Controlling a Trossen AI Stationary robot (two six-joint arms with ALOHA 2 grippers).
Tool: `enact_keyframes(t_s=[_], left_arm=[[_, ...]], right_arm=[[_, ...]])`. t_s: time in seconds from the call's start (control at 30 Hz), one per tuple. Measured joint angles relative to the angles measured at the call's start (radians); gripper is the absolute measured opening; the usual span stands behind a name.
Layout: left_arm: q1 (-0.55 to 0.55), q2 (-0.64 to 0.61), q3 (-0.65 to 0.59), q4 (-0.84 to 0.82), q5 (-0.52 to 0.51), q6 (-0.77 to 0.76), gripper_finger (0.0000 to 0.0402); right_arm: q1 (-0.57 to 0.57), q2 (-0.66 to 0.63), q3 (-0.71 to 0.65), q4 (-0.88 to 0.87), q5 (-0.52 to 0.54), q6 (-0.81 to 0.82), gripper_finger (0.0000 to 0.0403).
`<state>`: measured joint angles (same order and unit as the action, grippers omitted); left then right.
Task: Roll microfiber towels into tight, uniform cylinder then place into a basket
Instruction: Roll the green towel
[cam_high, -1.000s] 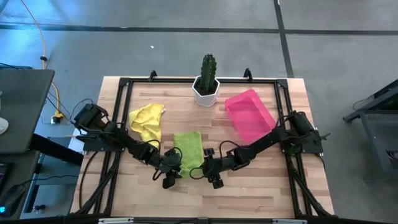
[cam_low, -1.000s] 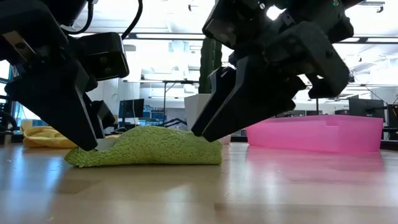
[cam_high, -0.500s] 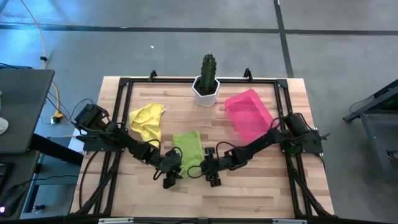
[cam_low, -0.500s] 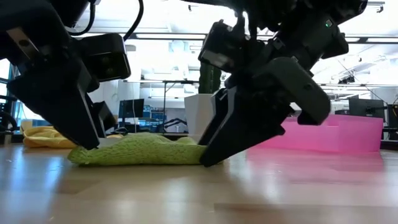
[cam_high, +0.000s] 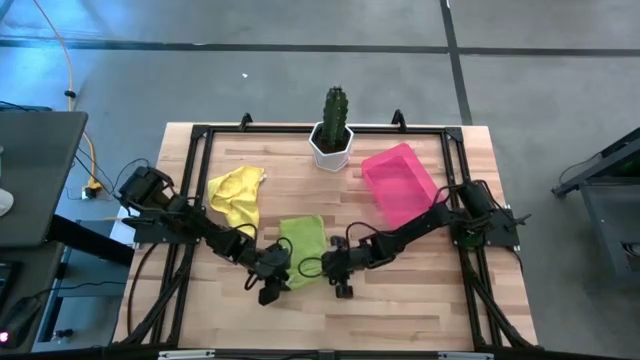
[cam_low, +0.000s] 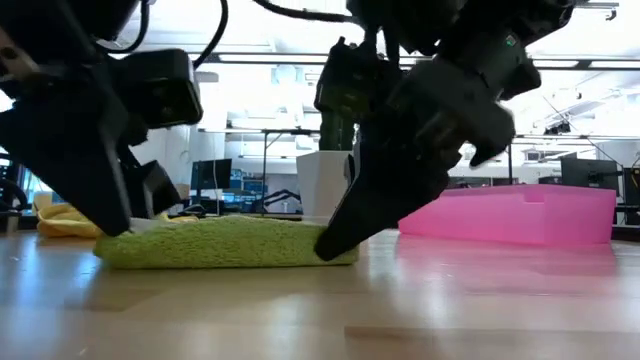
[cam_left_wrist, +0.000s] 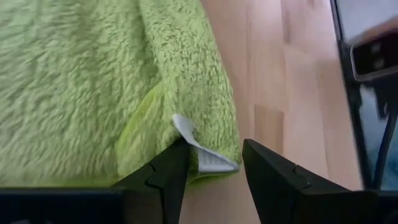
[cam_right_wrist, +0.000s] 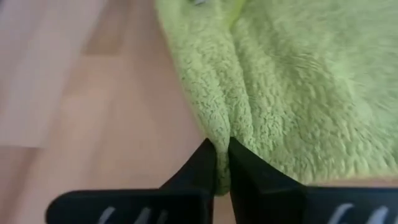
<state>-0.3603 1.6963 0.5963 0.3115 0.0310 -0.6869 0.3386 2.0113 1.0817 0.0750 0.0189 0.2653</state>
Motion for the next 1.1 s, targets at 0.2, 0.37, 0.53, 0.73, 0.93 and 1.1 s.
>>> enact_keyframes(t_s=[0.2, 0.37, 0.53, 0.73, 0.93, 1.1], left_arm=[[-0.004, -0.088, -0.003, -0.095, -0.032, 0.099, 0.0147], [-0.043, -0.13, -0.001, -0.143, -0.107, 0.191, 0.0147], [-0.118, -0.136, 0.0, -0.135, -0.258, 0.347, 0.0147], [-0.183, -0.132, 0.001, -0.128, -0.457, 0.478, 0.0147], [-0.201, -0.116, 0.002, -0.116, -0.469, 0.542, 0.0147], [-0.206, -0.041, 0.003, -0.029, -0.47, 0.645, 0.0147]], right_arm=[[-0.048, 0.001, -0.002, 0.01, -0.203, 0.111, 0.0004], [-0.097, 0.004, -0.004, 0.013, -0.336, 0.237, 0.0004], [-0.133, 0.005, -0.005, 0.016, -0.401, 0.369, 0.0004], [-0.162, 0.005, -0.006, 0.02, -0.443, 0.499, 0.0003], [-0.19, 0.006, -0.006, 0.025, -0.486, 0.591, 0.0003], [-0.195, 0.006, -0.006, 0.032, -0.491, 0.591, 0.0003]])
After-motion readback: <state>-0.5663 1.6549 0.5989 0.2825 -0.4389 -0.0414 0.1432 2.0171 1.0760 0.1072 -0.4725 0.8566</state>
